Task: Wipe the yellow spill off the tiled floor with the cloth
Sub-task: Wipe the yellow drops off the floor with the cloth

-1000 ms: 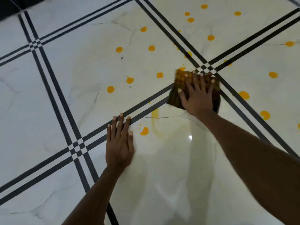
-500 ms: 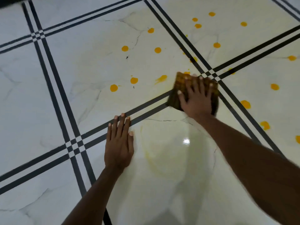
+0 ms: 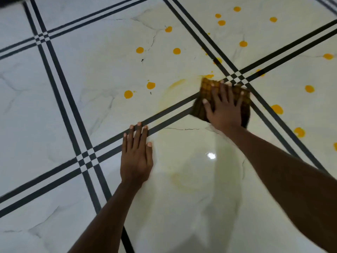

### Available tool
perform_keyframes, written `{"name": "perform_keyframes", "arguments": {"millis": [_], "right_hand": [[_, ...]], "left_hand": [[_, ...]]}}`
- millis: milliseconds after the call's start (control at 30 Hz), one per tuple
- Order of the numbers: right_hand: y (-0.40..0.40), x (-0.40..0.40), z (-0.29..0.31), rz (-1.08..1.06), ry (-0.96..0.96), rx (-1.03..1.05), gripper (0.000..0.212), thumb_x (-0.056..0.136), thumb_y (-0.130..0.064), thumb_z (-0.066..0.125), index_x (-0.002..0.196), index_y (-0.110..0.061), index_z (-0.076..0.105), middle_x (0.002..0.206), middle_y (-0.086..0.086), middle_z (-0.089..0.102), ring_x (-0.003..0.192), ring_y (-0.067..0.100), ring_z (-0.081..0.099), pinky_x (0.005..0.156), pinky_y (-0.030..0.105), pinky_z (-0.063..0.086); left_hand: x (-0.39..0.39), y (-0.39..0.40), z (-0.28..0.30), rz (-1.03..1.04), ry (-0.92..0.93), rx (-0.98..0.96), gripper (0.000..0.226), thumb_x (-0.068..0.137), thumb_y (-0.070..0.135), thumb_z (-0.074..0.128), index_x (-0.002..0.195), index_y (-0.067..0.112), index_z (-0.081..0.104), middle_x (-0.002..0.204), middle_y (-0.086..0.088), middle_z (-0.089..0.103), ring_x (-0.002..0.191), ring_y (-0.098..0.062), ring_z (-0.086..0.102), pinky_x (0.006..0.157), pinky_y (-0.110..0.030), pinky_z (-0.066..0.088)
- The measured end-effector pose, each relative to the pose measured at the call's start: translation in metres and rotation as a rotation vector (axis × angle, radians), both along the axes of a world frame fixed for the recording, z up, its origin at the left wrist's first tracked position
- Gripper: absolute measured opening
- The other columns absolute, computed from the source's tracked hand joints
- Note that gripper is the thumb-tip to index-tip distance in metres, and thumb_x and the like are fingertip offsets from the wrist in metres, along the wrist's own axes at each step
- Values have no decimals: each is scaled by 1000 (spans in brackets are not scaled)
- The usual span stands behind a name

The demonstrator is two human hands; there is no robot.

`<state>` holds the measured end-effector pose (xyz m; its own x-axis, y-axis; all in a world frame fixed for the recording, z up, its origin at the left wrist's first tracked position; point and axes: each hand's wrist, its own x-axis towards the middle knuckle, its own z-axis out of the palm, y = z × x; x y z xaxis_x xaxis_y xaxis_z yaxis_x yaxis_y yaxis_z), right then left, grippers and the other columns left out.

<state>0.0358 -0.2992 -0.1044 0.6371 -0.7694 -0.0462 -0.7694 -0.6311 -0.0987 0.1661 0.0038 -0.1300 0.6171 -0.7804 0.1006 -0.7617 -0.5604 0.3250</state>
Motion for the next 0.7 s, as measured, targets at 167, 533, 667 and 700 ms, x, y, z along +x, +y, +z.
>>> {"name": "perform_keyframes", "arguments": {"millis": [167, 533, 667, 700], "right_hand": [[131, -7, -3, 559, -5, 14, 66, 107, -61, 26, 166, -31, 21, 176, 2, 10, 164, 26, 2, 129, 63, 2], [205, -82, 8, 355, -10, 131, 67, 106, -63, 23, 166, -33, 18, 177, 2, 6, 164, 29, -1, 124, 69, 6], [84, -38, -5, 280, -13, 27, 65, 106, -63, 26, 163, -32, 31, 175, 3, 20, 163, 29, 12, 128, 62, 8], [59, -54, -7, 160, -8, -12, 65, 106, -62, 27, 162, -30, 33, 174, 4, 22, 162, 30, 14, 128, 62, 9]], "left_hand": [[4, 2, -1, -23, 14, 40, 57, 111, 33, 24, 165, 16, 19, 174, -3, 11, 162, -21, 4, 130, -50, 15], [2, 0, 4, 0, 45, 67, 58, 110, 36, 21, 165, 17, 16, 175, -2, 9, 162, -20, 1, 131, -49, 11], [3, 2, 3, -9, 46, 69, 59, 110, 37, 20, 165, 18, 15, 175, -2, 9, 162, -19, 1, 131, -49, 10], [3, 2, 1, -9, 36, 67, 59, 110, 37, 20, 165, 18, 16, 175, -2, 10, 162, -19, 1, 131, -48, 9]]}}
